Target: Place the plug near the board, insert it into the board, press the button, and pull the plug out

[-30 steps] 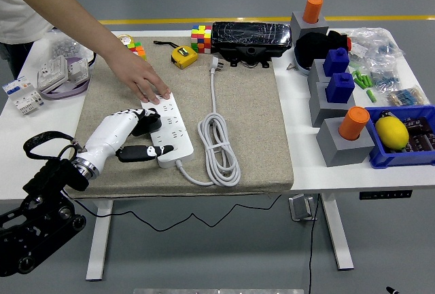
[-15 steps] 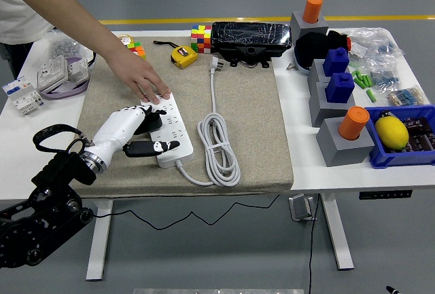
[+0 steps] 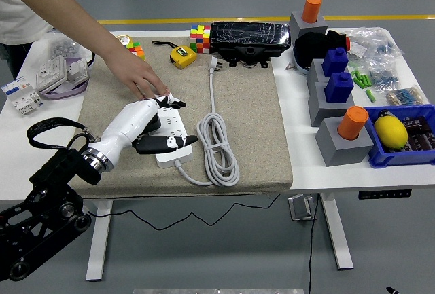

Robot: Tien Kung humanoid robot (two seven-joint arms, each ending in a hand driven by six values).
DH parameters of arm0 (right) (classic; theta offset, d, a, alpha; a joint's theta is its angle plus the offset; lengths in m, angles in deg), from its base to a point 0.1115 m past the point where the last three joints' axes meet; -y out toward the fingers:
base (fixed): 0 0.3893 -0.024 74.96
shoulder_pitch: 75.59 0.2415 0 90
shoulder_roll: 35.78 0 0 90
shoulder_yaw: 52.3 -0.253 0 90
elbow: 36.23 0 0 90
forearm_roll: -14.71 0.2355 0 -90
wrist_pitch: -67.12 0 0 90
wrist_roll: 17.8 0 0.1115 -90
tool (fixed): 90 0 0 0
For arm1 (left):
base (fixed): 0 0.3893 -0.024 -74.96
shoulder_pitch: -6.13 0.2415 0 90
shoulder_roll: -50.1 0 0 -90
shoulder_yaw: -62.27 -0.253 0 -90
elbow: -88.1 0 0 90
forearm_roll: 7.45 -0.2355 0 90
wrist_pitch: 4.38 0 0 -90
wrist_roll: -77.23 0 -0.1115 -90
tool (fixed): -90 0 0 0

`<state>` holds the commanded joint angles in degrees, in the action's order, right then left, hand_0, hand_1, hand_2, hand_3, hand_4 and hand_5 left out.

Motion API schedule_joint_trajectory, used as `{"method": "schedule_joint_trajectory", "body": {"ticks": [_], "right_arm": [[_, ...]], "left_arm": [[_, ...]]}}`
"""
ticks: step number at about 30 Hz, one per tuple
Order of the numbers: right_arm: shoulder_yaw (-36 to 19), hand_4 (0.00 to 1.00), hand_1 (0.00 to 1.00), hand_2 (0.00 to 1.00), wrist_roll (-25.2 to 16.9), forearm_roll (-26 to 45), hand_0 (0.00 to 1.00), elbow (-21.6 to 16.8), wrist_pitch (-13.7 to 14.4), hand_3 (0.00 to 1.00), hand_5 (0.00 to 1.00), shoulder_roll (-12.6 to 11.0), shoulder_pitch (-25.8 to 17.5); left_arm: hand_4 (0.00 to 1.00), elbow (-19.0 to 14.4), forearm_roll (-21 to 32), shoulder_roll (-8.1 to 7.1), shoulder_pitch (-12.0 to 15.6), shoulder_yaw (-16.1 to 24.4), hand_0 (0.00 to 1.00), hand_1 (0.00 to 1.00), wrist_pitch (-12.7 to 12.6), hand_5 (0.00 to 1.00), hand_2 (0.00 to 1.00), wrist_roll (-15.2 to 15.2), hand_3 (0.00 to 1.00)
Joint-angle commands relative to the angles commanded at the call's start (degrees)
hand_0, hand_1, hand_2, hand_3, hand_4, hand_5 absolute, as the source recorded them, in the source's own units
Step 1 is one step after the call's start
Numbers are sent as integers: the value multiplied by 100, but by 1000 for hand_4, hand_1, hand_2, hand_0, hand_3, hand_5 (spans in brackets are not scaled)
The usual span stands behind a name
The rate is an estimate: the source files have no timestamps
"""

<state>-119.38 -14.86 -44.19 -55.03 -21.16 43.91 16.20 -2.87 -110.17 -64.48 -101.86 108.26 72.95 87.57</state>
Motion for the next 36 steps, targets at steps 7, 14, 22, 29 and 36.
{"method": "schedule_joint_trajectory", "body": {"ticks": [7,14,22,29,36], "right_arm": [[3,994,653,658,5,-6,654,2,-5,573,557,-1,-5],[48,994,653,658,4,12,654,-4,-10,573,558,-8,10],[88,994,653,658,6,22,654,7,-8,573,557,-42,32],[108,995,653,658,2,34,656,2,-8,573,555,-57,49],[128,994,653,658,1,41,654,1,-8,572,556,-65,38]], "left_arm": [[970,-713,-34,-98,171,61,206,220,895,693,227,1006,829],[972,-697,-121,-59,147,-44,99,73,1451,698,115,1633,898],[973,-443,-51,-56,49,-110,82,74,1656,697,113,1861,917],[959,-67,21,18,-115,-217,79,73,1739,686,114,1909,918],[955,166,46,100,-221,-270,78,72,1796,685,113,1959,906]]}}
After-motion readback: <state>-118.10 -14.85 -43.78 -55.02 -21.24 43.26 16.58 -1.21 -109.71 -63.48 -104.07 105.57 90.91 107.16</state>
